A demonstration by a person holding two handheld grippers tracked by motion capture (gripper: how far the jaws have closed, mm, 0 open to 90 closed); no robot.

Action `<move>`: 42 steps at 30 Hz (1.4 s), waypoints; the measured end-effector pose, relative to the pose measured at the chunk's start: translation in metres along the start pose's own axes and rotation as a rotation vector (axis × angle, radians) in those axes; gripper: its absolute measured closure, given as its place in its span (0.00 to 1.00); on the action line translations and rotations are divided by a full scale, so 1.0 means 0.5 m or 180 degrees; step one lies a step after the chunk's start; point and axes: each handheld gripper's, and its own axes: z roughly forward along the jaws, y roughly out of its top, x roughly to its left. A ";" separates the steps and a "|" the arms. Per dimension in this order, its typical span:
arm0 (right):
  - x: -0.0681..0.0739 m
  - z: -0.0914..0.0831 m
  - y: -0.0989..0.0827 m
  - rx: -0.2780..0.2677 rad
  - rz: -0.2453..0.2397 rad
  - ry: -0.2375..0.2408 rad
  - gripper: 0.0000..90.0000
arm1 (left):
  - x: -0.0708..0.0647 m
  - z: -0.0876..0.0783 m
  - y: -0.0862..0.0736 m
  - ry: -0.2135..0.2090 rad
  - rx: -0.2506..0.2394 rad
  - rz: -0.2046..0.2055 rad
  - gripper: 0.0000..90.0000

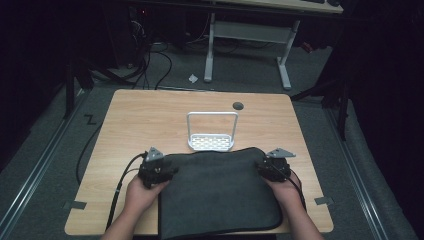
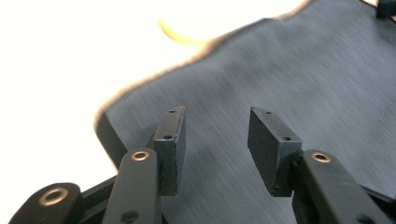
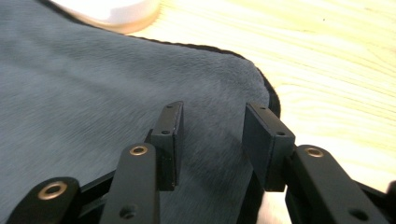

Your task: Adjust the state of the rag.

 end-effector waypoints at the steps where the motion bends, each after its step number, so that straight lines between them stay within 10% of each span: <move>1: -0.002 0.008 0.003 0.0025 0.0010 0.0002 0.67 | 0.009 0.010 0.008 0.0007 -0.0001 -0.0029 0.67; 5: -0.008 0.018 -0.004 0.0095 0.0017 0.0001 0.67 | 0.028 0.058 0.021 0.0062 0.0266 -0.0032 0.69; 22: -0.050 -0.022 -0.040 0.0059 0.0118 -0.0210 0.60 | 0.018 0.084 0.037 0.0003 0.0109 -0.0057 0.64; 28: -0.015 -0.055 -0.029 -0.0262 -0.0047 -0.0033 0.59 | 0.054 0.063 0.033 0.0153 -0.0027 -0.0089 0.60; 37: 0.075 -0.081 -0.006 -0.0448 -0.0408 0.0192 0.52 | 0.037 0.097 0.027 0.0299 0.0064 0.0029 0.55; 42: 0.126 -0.094 0.005 -0.0547 -0.0564 0.0323 0.50 | 0.020 0.098 0.022 0.0347 0.0055 0.0256 0.69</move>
